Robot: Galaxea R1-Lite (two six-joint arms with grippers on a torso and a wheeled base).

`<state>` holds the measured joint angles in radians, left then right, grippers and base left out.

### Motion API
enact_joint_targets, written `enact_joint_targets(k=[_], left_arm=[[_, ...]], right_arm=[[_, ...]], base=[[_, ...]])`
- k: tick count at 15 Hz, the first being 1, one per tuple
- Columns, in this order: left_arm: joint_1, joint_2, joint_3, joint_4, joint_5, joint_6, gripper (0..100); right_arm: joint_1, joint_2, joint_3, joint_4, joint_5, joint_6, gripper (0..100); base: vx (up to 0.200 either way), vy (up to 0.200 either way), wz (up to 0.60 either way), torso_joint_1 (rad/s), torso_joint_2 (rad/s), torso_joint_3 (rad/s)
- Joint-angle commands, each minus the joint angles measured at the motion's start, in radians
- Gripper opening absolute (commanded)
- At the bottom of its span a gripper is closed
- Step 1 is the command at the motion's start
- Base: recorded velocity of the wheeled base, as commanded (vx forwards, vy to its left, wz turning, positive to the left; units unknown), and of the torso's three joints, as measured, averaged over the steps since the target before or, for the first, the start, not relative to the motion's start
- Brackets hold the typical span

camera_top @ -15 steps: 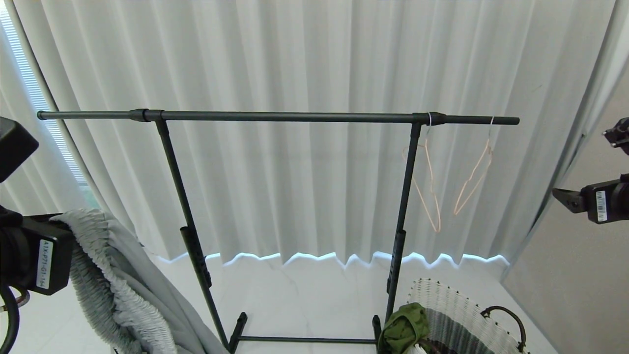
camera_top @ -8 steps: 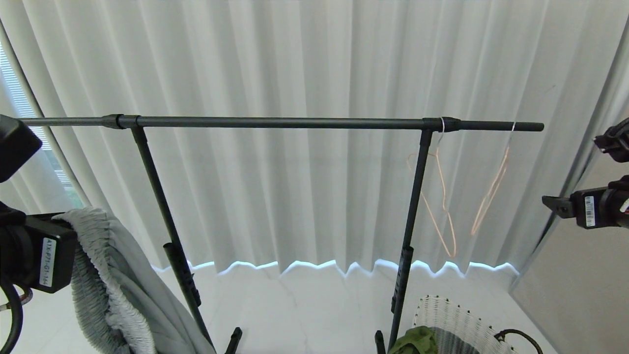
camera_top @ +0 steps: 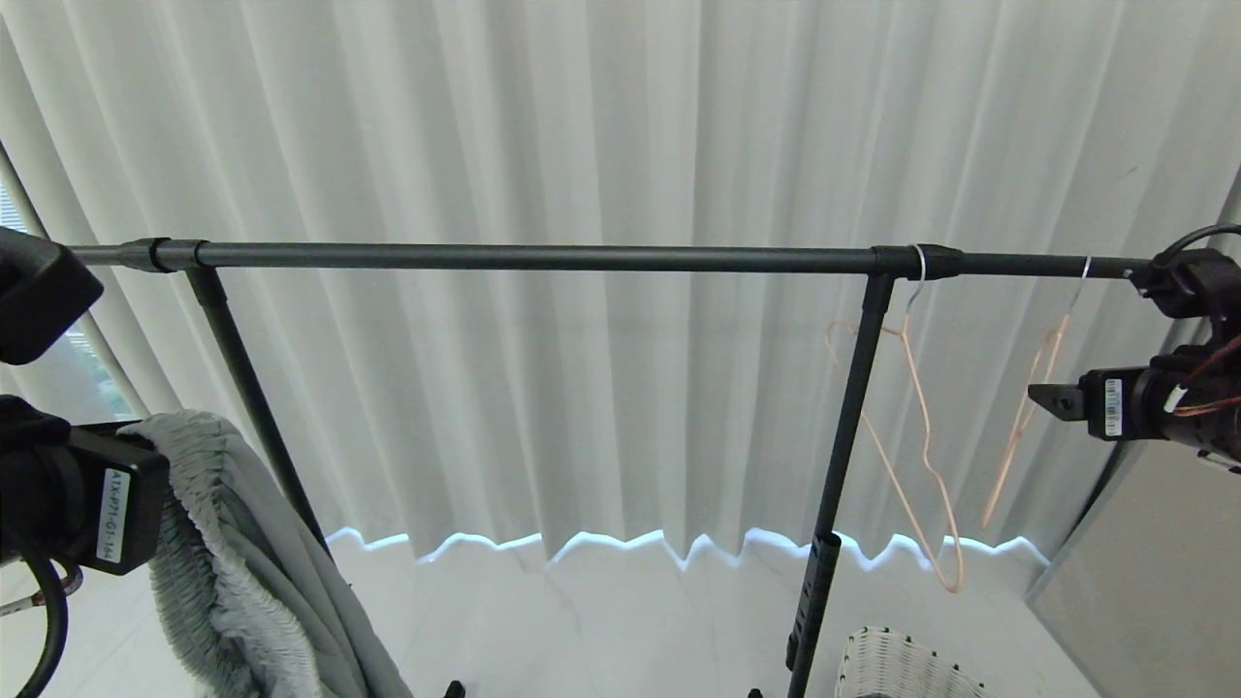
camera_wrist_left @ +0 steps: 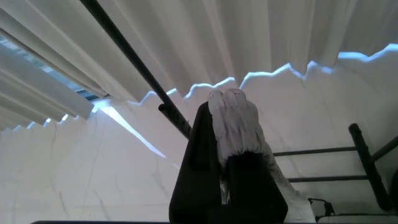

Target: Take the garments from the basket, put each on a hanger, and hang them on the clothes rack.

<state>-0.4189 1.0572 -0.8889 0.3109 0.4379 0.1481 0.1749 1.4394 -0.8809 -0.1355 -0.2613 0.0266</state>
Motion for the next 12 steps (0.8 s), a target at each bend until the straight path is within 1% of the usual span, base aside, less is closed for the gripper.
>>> enact_joint_targets(k=[1, 4, 7, 9, 12], left_arm=[[0.000, -0.003, 0.013, -0.004, 0.001, 0.001, 0], [0.000, -0.011, 0.048, -0.004, 0.002, 0.001, 0], [0.000, -0.006, 0.053, -0.004, 0.002, 0.001, 0], [0.000, -0.003, 0.053, -0.004, 0.002, 0.002, 0], [0.000, 0.004, 0.053, -0.004, 0.001, 0.002, 0]], right_arm=[[-0.002, 0.121, -0.072, 0.001, -0.001, 0.033, 100], [-0.005, 0.204, -0.093, 0.002, -0.004, 0.062, 100], [-0.011, 0.205, -0.095, 0.045, -0.004, 0.073, 100], [-0.023, 0.200, -0.090, 0.059, -0.004, 0.099, 100], [-0.045, 0.182, -0.093, 0.123, -0.004, 0.111, 100]], base=[[0.000, 0.000, 0.00, 0.000, 0.00, 0.000], [0.000, 0.000, 0.00, 0.000, 0.00, 0.000], [0.000, 0.000, 0.00, 0.000, 0.00, 0.000], [0.000, 0.000, 0.00, 0.000, 0.00, 0.000], [0.000, 0.000, 0.00, 0.000, 0.00, 0.000]])
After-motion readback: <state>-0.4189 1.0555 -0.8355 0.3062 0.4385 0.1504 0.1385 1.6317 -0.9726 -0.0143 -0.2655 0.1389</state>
